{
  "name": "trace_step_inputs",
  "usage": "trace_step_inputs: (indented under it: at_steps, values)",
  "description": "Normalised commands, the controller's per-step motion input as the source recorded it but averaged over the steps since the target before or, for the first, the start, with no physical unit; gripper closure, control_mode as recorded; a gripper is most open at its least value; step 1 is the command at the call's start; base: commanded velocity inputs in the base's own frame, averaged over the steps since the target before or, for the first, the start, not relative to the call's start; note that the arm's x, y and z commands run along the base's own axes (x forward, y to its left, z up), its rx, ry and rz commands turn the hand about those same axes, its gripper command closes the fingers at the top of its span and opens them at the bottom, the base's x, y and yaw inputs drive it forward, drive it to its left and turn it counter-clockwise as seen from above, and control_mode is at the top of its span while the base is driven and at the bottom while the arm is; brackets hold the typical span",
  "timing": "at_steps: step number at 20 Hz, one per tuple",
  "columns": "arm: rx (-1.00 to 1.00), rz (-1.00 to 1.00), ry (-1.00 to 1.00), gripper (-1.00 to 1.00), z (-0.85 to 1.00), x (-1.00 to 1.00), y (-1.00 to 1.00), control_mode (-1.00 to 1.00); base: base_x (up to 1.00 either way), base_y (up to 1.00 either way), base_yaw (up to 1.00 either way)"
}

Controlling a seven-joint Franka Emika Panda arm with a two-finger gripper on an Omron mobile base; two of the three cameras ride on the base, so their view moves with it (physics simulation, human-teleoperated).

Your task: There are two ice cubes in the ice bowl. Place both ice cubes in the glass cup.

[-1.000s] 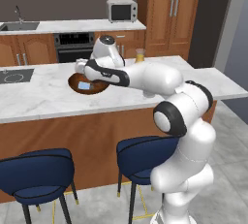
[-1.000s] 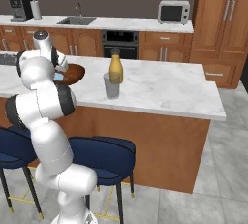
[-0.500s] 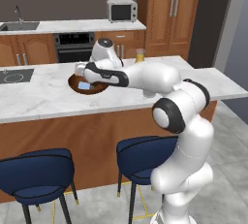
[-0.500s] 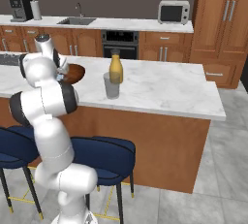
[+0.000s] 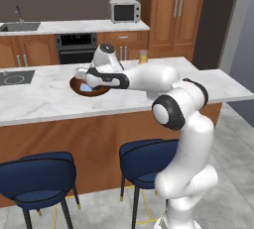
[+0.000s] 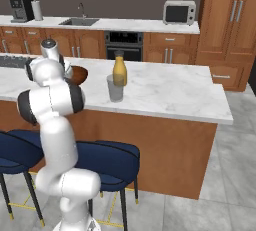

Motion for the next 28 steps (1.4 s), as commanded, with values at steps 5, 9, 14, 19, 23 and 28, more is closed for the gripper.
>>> trace_step_inputs:
  at_steps: [5,9,14,19,23,28]
  values:
    - [0.0,0.0,0.04,-1.0,-0.05,0.47,0.44,-1.0,0.0,0.0,0.0]
    - [-0.02,0.0,0.1,-1.0,-0.21,0.36,0.11,-1.0,0.0,0.0,0.0]
    - [-0.01,0.03,0.1,-1.0,-0.28,0.21,-0.04,-1.0,0.0,0.0,0.0]
    - [0.0,0.05,0.04,-1.0,-0.22,0.18,-0.11,-1.0,0.0,0.0,0.0]
    - [0.0,0.04,0.0,-1.0,-0.23,0.24,-0.12,-1.0,0.0,0.0,0.0]
    - [0.0,0.02,0.0,-1.0,-0.39,0.11,0.0,-1.0,0.0,0.0,0.0]
